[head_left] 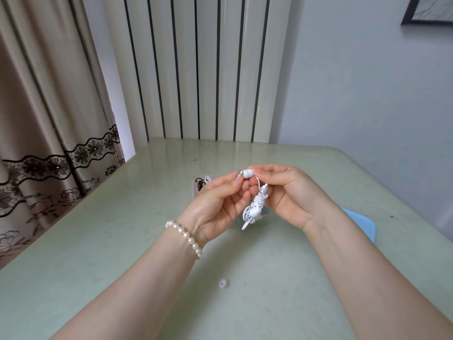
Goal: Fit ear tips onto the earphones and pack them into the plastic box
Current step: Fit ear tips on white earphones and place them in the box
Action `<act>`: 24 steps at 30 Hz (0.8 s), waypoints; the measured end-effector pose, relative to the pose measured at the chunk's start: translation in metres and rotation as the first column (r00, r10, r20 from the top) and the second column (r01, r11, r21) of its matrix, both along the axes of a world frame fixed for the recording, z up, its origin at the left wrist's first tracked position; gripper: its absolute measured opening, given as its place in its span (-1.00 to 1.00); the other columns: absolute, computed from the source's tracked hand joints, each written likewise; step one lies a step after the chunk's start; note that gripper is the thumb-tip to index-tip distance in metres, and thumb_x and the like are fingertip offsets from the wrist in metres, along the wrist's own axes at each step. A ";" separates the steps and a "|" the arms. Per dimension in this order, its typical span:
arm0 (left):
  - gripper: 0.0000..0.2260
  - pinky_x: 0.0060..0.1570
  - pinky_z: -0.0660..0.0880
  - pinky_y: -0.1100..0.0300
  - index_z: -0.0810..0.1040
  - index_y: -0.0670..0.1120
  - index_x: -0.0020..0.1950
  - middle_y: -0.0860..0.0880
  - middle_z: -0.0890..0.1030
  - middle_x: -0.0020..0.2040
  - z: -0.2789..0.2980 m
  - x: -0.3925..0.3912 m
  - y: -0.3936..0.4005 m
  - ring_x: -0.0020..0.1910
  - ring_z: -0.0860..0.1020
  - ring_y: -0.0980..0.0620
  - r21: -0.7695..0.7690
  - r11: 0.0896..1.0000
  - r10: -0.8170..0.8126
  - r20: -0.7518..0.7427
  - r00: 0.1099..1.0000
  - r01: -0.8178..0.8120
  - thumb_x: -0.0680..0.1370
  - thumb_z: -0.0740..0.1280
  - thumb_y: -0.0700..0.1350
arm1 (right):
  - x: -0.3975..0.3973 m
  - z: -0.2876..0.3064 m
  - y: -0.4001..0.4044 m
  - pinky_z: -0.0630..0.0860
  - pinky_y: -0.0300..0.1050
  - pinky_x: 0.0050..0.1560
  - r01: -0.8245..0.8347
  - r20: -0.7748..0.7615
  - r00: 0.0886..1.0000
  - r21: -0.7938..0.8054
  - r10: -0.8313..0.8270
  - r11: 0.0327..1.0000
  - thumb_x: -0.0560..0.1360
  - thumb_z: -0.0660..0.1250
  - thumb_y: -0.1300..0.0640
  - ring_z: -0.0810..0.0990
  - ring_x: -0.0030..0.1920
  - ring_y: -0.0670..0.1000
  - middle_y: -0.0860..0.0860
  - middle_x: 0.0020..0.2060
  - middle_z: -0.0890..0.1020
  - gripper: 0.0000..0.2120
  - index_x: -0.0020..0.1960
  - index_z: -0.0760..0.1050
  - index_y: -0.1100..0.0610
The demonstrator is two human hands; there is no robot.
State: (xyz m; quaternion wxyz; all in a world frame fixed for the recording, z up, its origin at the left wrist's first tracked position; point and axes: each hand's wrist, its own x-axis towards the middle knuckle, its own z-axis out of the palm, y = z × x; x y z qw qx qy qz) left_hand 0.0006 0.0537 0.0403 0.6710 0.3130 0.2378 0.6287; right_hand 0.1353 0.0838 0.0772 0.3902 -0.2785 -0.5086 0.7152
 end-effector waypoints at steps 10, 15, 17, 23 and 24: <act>-0.80 -0.38 0.54 0.25 0.53 -0.14 -0.29 -0.03 0.58 -0.43 0.006 -0.029 -0.011 -0.47 0.56 0.09 -0.212 0.958 -0.200 -0.976 -0.081 0.192 0.32 0.54 -0.14 | 0.016 0.006 0.014 0.51 -0.24 -0.38 0.292 0.098 0.949 0.099 -0.301 0.951 0.48 0.25 0.37 0.55 -0.49 -0.08 0.06 -0.40 0.58 -0.84 -0.11 0.54 0.16; -0.76 -0.26 0.57 0.18 0.53 -0.14 -0.18 -0.10 0.62 -0.36 -0.007 -0.009 -0.016 -0.42 0.60 0.04 -0.499 0.843 -0.354 -0.795 -0.493 0.201 0.30 0.55 -0.12 | 0.016 0.005 0.014 0.51 -0.22 -0.37 0.268 0.147 0.947 0.120 -0.284 0.956 0.47 0.26 0.36 0.55 -0.48 -0.08 0.09 -0.35 0.55 -0.85 -0.12 0.55 0.16; -0.80 -0.25 0.56 0.20 0.53 -0.15 -0.20 -0.09 0.59 -0.39 -0.011 -0.006 -0.015 -0.44 0.58 0.04 -0.488 0.848 -0.336 -0.795 -0.505 0.204 0.32 0.53 -0.17 | 0.014 0.004 0.013 0.52 -0.20 -0.33 0.266 0.167 0.943 0.141 -0.288 0.954 0.47 0.27 0.36 0.55 -0.47 -0.07 0.09 -0.35 0.56 -0.85 -0.13 0.56 0.16; -0.87 -0.23 0.55 0.21 0.57 -0.05 -0.31 -0.15 0.67 -0.23 -0.007 -0.008 -0.012 -0.41 0.57 0.08 -0.365 0.878 -0.259 -0.907 -0.333 0.310 0.36 0.46 -0.23 | 0.009 0.001 0.012 0.51 -0.16 -0.27 0.272 0.188 0.935 0.165 -0.301 0.948 0.47 0.28 0.35 0.56 -0.47 -0.08 0.11 -0.32 0.57 -0.85 -0.15 0.56 0.16; -0.85 -0.29 0.54 0.27 0.57 -0.06 -0.31 -0.13 0.66 -0.28 -0.005 -0.010 -0.011 -0.43 0.57 0.10 -0.283 0.910 -0.228 -0.952 -0.204 0.303 0.36 0.46 -0.27 | 0.008 0.001 0.012 0.51 -0.16 -0.27 0.273 0.182 0.936 0.168 -0.302 0.947 0.47 0.28 0.35 0.56 -0.47 -0.08 0.10 -0.32 0.57 -0.85 -0.15 0.56 0.16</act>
